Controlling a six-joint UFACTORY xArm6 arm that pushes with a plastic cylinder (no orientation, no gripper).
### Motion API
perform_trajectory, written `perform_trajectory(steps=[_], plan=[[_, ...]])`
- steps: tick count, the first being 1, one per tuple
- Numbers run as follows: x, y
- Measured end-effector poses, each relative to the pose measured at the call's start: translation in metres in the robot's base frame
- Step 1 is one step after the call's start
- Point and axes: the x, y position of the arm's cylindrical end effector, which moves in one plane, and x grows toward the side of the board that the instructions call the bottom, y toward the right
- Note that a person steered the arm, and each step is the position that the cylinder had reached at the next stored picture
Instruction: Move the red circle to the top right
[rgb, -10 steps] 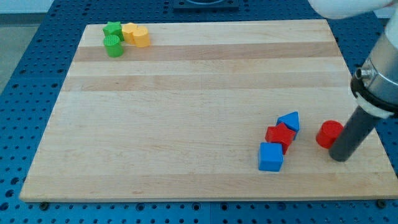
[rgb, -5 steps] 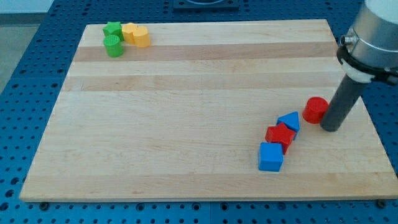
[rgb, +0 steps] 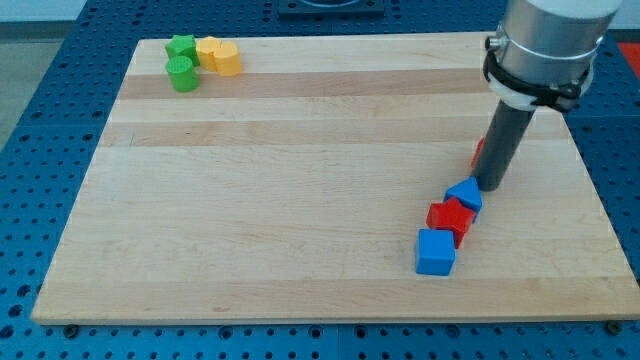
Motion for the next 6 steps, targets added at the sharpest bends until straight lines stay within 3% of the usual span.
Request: perform_trajectory(steps=[3, 6], plan=[[-0.059, 0.003], [-0.043, 0.056]])
